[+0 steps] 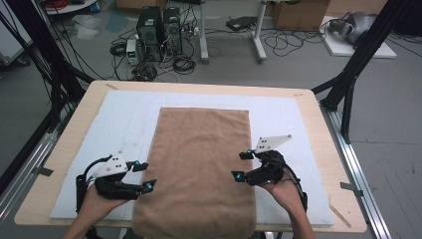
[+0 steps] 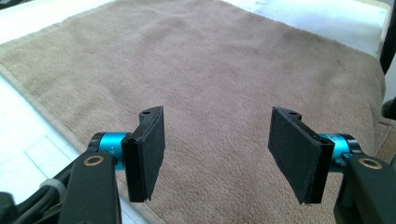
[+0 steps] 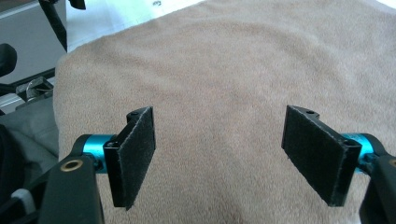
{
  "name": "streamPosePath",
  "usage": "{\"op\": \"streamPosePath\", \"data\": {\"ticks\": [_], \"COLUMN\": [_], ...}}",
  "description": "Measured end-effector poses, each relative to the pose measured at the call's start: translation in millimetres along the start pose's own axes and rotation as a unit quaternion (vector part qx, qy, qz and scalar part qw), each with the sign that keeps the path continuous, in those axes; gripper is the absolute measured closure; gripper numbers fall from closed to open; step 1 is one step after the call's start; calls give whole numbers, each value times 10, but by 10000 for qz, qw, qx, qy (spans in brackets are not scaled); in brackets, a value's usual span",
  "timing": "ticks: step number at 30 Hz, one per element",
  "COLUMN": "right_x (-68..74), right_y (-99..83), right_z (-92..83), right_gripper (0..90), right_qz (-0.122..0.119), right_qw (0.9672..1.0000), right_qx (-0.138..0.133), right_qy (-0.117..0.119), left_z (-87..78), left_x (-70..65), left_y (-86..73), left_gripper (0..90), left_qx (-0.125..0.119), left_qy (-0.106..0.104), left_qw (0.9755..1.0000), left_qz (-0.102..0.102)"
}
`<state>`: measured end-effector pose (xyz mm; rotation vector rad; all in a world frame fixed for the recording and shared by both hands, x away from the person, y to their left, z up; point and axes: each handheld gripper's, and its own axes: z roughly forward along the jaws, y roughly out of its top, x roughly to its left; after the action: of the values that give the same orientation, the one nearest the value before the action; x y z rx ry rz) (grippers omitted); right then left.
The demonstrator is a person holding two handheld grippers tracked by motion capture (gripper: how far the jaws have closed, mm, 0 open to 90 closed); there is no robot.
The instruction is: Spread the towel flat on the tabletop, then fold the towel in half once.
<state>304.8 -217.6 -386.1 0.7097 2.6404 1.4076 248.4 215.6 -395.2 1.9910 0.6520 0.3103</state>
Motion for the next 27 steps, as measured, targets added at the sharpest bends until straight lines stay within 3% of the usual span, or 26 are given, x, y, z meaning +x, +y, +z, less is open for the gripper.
{"op": "streamPosePath", "data": {"ticks": [4,16,22,27], "right_x": [17,17,8,-7], "right_y": [46,41,27,23], "right_z": [7,-27,-44,-55], "right_gripper": [249,249,249,249], "right_qz": [-134,-201,-184,-108], "right_qw": [9999,9998,9998,9999], "right_qx": [32,20,39,-17], "right_qy": [-42,-63,-101,-67], "left_z": [5,20,45,82], "left_x": [16,4,43,80], "left_y": [4,1,2,2], "left_gripper": [370,369,369,368], "left_qx": [13,86,98,260], "left_qy": [3,-20,4,71], "left_qw": [10000,10000,10000,9996], "left_qz": [-16,14,-7,-44]}}
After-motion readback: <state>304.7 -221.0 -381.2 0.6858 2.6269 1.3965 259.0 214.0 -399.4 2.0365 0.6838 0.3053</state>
